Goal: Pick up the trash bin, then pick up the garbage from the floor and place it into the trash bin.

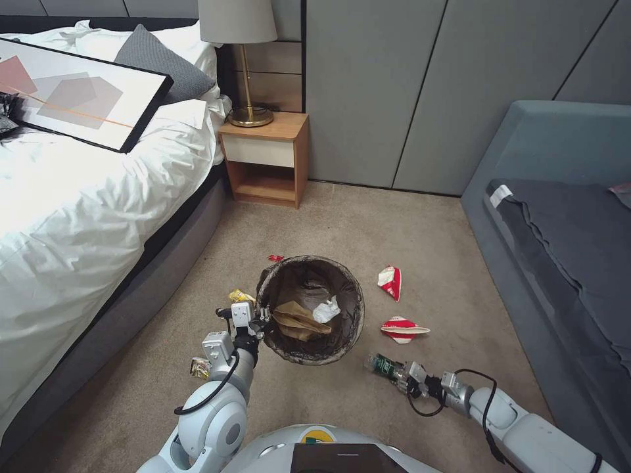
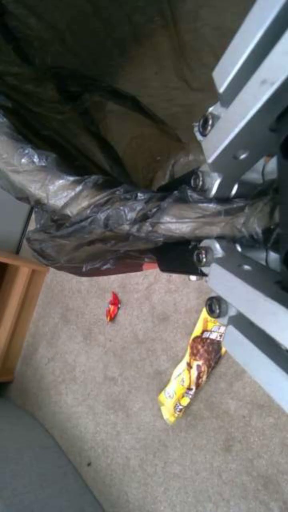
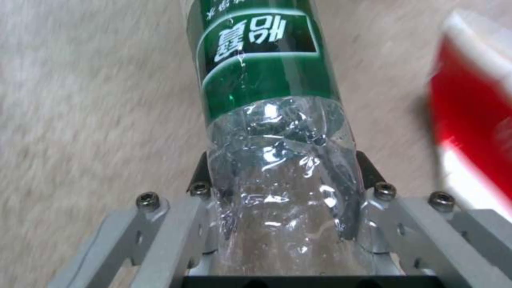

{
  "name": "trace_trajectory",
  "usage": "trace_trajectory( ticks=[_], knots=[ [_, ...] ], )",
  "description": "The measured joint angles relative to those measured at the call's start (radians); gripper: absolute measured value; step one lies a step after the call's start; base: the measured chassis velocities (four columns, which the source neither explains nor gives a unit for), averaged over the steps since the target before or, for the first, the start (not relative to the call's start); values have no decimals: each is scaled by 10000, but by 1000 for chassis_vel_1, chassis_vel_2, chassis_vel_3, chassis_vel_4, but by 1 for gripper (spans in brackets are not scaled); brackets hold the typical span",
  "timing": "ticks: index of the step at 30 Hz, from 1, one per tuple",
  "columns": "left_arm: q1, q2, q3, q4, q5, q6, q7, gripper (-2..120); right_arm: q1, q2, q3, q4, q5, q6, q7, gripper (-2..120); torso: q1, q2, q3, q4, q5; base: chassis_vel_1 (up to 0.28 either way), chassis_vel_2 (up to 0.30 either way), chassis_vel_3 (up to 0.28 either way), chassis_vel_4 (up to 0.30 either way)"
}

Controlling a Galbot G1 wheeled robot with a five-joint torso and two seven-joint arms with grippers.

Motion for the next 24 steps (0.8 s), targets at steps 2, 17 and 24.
trace_trajectory(
  ticks=[2, 17, 24],
  knots=[
    [-4, 2, 0, 0, -1, 0, -1, 2, -21, -15, 27, 36, 0, 0, 15, 32, 0, 0, 0, -1, 0, 0, 0, 0, 0],
    [104, 207, 260, -59, -68, 42, -14, 2, -873, -884, 2258, 4162, 1534, -503, 2585, 32, 0, 0, 0, 1, -4, 0, 0, 0, 0],
    [183, 357, 381, -26, -12, 43, -11, 2, -930, -670, 3706, 7122, 2218, -685, 5004, 32, 0, 0, 1, 0, -4, 0, 0, 0, 0]
  ],
)
